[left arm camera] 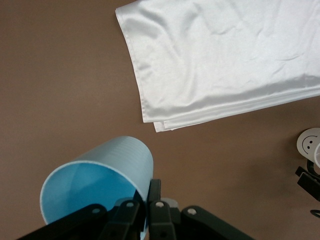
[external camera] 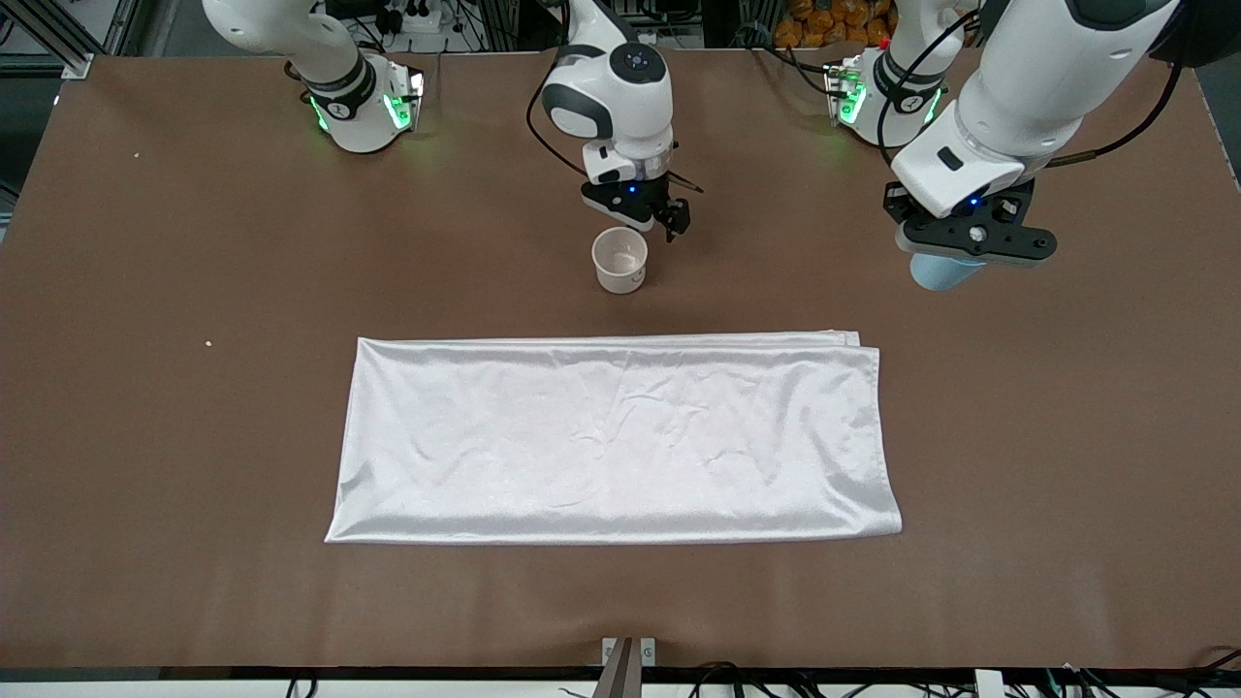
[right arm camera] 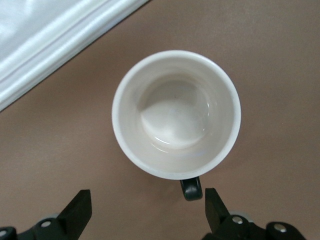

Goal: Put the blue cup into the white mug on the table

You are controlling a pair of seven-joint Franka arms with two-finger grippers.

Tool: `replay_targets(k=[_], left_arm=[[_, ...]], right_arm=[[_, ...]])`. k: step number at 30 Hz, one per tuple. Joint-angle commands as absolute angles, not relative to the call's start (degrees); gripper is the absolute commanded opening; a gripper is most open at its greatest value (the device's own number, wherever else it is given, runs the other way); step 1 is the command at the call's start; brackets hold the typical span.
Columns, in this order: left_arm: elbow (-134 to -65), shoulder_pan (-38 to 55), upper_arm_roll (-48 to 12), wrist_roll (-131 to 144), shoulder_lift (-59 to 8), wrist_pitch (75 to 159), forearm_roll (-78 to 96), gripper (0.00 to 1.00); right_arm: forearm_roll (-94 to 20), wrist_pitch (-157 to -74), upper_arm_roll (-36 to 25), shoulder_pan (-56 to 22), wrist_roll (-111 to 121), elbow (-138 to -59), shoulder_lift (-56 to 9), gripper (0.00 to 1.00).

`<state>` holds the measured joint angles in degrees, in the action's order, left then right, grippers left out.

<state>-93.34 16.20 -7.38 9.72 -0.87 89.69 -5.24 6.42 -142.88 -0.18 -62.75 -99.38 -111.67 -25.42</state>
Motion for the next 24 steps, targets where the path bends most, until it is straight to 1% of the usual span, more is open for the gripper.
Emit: replay_targets(k=[1, 8, 12, 15, 24], left_arm=[[-93.16, 16.08, -7.65, 9.58, -0.26, 89.21, -5.01, 0.00], [-93.08, 16.70, -7.82, 10.28, -0.26, 89.21, -5.01, 0.00], [-93.08, 16.61, -9.40, 10.46, -0.18, 89.12, -4.92, 0.00], [-93.08, 16.70, -9.93, 10.63, -0.18, 88.77, -4.92, 0.00], [-92.81, 16.70, -15.37, 14.06, -0.44, 88.33, -4.83, 0.00]], right_arm=[[7.73, -140.37, -0.70, -62.58, -97.48, -112.24, -23.03, 1.00], [7.73, -136.77, -1.14, -60.74, -92.38, -112.24, -22.50, 1.00], [7.73, -135.00, -1.23, -59.24, -89.92, -112.24, -22.59, 1.00], [7.73, -134.91, -1.23, -57.05, -88.25, -112.32, -22.59, 1.00], [7.73, -134.56, -1.23, -48.79, -74.99, -112.50, -22.50, 1.00]])
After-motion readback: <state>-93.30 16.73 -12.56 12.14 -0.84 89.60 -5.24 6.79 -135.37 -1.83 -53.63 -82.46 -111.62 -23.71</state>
